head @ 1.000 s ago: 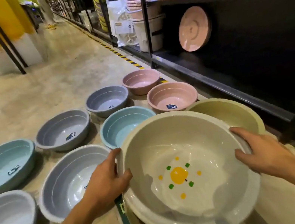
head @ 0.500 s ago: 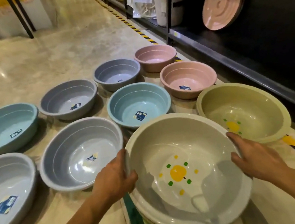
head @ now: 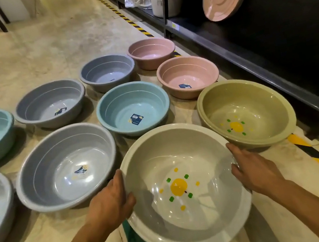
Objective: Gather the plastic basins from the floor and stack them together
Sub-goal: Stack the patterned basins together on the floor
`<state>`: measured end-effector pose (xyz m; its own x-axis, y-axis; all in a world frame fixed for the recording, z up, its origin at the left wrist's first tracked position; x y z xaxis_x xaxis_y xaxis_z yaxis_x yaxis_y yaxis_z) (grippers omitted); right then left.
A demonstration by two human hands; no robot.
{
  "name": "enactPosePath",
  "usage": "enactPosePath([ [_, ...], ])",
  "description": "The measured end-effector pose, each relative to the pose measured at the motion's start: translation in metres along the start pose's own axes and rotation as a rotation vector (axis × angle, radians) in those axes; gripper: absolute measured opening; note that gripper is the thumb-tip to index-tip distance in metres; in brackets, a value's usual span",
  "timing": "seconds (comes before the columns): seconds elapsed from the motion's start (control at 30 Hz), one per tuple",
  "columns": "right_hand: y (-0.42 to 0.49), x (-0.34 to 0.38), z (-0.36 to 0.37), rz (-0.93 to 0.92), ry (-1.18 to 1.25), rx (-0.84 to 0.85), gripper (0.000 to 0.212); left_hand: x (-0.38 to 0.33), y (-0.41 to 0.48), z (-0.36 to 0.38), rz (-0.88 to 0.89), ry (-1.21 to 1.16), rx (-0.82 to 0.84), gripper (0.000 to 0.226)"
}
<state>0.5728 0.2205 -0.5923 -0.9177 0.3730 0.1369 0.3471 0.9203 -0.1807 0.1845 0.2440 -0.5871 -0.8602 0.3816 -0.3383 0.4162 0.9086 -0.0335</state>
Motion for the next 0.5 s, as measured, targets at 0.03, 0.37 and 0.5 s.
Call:
enactPosePath([
  [0.03,0.001,0.0,0.001,0.001,0.012,0.007,0.063,0.002,-0.001,0.001,-0.006,0.014,0.01,0.074],
  [0.37,-0.004,-0.006,0.018,0.068,0.107,0.103,0.069,-0.004,-0.006,0.014,-0.089,0.038,0.122,0.086],
  [0.5,-0.006,0.002,0.004,0.075,0.067,0.148,0.066,-0.008,-0.004,0.0,-0.115,0.089,0.173,0.082],
])
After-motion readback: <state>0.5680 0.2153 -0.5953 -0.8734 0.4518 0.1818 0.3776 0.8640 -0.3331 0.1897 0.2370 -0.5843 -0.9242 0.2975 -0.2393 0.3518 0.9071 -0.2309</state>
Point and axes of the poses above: each hand's wrist, its own y-axis towards the middle knuckle, its own z-axis out of the palm, x = y × z, the point moved 4 cm from there along y, towards the middle knuckle, and after that the axes turned 14 degrees about z, right-handed, at the moved point
